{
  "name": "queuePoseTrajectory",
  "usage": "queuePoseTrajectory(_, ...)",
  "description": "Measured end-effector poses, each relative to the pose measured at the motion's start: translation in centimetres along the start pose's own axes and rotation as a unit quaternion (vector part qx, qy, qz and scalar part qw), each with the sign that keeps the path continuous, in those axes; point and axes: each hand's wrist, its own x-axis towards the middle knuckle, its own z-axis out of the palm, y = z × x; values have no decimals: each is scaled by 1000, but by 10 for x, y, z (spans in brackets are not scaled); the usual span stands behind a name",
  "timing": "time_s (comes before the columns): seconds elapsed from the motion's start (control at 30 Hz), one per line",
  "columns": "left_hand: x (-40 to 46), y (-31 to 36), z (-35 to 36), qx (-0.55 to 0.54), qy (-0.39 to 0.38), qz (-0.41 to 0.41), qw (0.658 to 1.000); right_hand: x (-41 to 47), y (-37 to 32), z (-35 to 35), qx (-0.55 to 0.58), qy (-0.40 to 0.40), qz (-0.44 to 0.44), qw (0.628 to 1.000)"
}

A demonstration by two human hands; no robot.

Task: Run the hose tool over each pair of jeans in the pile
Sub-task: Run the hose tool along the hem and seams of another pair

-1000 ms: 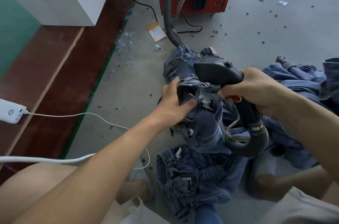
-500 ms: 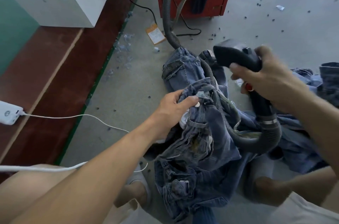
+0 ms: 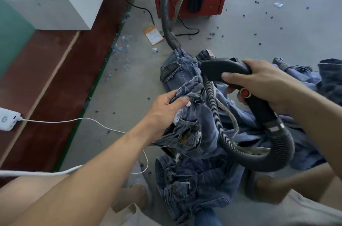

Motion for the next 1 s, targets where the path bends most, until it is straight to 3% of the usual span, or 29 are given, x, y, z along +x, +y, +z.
queuePoseTrajectory(0.13, -1, 1, 0, 86, -10, 46, 995, -15, -1, 5, -107, -97, -27, 989)
queuePoseTrajectory(0.2, -2, 1, 0, 142, -38, 56, 988, -9, 3, 15, -77, -62, -22, 995)
queuePoseTrajectory(0.33, -6, 4, -4, 94, -78, 41, 992, 10, 3, -2, 19, 22, 51, 998)
queuePoseTrajectory(0.43, -4, 11, -12, 141, -45, 73, 986, 8, 3, -25, -56, -50, 60, 995)
queuePoseTrajectory(0.57, 0, 10, -19, 174, -13, 96, 980, -2, -2, -33, -200, -156, 7, 967)
queuePoseTrajectory(0.67, 0, 7, -20, 190, -10, 89, 978, -7, -6, -22, -190, -193, -15, 962)
queuePoseTrajectory(0.73, 0, 8, -18, 141, -3, 64, 988, -5, -5, -11, -149, -147, -42, 977)
queuePoseTrajectory(0.87, 1, 17, -18, -80, 37, -84, 992, 2, -4, -4, -43, 21, -59, 997)
queuePoseTrajectory(0.93, 3, 18, -20, -121, 44, -114, 985, 0, -4, -10, -94, 21, -72, 993)
queuePoseTrajectory(1.0, 3, 21, -20, -171, 42, -121, 977, -9, -6, -13, -150, -45, -74, 985)
